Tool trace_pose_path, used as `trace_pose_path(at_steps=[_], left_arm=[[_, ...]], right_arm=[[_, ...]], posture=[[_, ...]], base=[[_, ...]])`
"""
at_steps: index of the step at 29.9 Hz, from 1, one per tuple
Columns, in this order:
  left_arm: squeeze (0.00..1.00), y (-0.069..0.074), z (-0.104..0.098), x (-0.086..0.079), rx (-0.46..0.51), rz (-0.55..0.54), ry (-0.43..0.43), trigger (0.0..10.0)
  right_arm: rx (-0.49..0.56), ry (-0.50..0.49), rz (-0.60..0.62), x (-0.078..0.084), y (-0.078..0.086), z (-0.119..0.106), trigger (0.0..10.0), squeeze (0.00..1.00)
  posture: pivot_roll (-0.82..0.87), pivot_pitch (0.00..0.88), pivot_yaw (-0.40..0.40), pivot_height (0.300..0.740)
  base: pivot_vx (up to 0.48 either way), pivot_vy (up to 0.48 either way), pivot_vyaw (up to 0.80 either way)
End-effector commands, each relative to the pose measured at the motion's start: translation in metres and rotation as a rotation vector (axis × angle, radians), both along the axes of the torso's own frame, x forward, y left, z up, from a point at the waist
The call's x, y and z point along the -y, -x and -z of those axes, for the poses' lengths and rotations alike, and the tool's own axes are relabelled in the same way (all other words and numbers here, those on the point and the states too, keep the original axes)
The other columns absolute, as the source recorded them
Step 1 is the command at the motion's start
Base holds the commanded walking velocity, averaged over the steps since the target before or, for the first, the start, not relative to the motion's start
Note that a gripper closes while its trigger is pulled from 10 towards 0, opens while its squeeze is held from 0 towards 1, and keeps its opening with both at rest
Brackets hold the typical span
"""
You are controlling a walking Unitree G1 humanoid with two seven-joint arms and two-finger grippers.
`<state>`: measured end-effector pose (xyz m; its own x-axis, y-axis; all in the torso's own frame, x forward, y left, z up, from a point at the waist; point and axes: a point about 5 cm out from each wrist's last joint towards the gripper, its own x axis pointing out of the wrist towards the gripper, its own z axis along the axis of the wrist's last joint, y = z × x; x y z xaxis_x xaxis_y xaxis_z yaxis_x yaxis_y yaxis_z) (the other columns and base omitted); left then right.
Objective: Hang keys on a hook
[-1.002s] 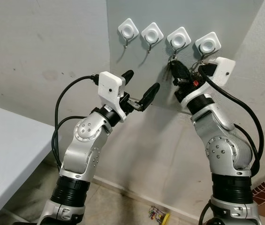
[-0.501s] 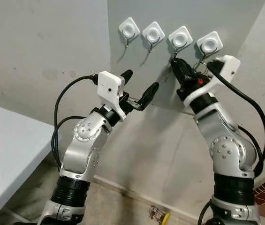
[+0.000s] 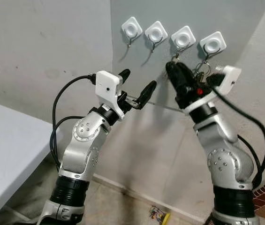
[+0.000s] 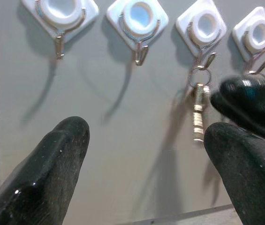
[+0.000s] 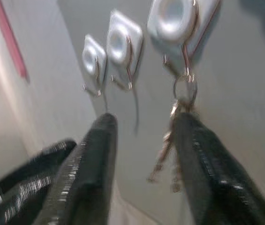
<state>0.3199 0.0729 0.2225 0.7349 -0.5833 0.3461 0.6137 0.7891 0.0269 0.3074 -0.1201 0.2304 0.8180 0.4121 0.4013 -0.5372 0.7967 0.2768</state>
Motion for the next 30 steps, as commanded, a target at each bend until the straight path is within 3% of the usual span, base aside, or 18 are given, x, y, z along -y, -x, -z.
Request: trace_pose_path(at_steps=[1,6,9,11,14,17,19,22,23,26,30], left_arm=[[0.0,0.0,0.004,-0.002,-0.004,-0.015,-0.012,10.0],[0.0,-0.004,0.021,-0.009,-0.054,-0.061,-0.016,10.0],[0.0,-0.006,0.043,-0.015,-0.121,-0.099,-0.021,10.0],[0.0,-0.005,0.068,-0.017,-0.19,-0.115,-0.047,10.0],[0.0,-0.004,0.077,-0.017,-0.214,-0.115,-0.059,10.0],[0.0,0.002,0.111,-0.016,-0.296,-0.122,-0.115,10.0],[0.0,0.003,0.117,-0.017,-0.312,-0.127,-0.126,10.0],[0.0,0.005,0.144,-0.022,-0.399,-0.165,-0.152,10.0],[0.0,0.007,0.16,-0.026,-0.438,-0.19,-0.19,10.0],[0.0,0.01,0.169,-0.029,-0.464,-0.207,-0.224,10.0],[0.0,0.021,0.201,-0.039,-0.59,-0.269,-0.276,10.0]], right_arm=[[-0.016,0.021,0.012,0.001,0.0,0.01,10.0,1.0],[-0.057,0.072,0.057,0.006,0.003,0.039,10.0,1.0],[-0.118,0.099,0.117,0.013,0.007,0.066,10.0,1.0],[-0.181,0.127,0.176,0.022,0.011,0.093,10.0,1.0],[-0.202,0.146,0.193,0.024,0.012,0.102,10.0,1.0],[-0.294,0.187,0.251,0.035,0.019,0.136,10.0,1.0],[-0.311,0.199,0.263,0.037,0.02,0.142,10.0,1.0],[-0.386,0.23,0.308,0.047,0.029,0.172,10.0,1.0],[-0.445,0.265,0.332,0.053,0.037,0.191,10.0,1.0],[-0.492,0.295,0.345,0.057,0.043,0.204,10.0,1.0],[-0.647,0.401,0.361,0.064,0.065,0.242,10.0,1.0]], posture=[[0.02,0.0,-0.025,0.74],[0.02,0.0,-0.028,0.74],[0.01,0.0,-0.022,0.74],[0.0,0.0,-0.016,0.74],[-0.01,0.0,-0.008,0.74],[-0.02,0.0,-0.003,0.74],[-0.02,0.0,0.001,0.74],[-0.03,0.0,0.008,0.74],[-0.04,0.0,0.012,0.74],[-0.04,0.0,0.012,0.74],[-0.04,0.0,0.019,0.74]], base=[[0.0,0.0,0.0],[0.0,0.0,0.0],[0.0,0.0,0.0],[0.0,0.0,0.0],[0.0,0.0,0.0],[0.0,0.0,0.0],[0.0,0.0,0.0],[0.0,0.0,0.0],[0.0,0.0,0.0],[0.0,0.0,0.0],[0.0,0.0,0.0]])
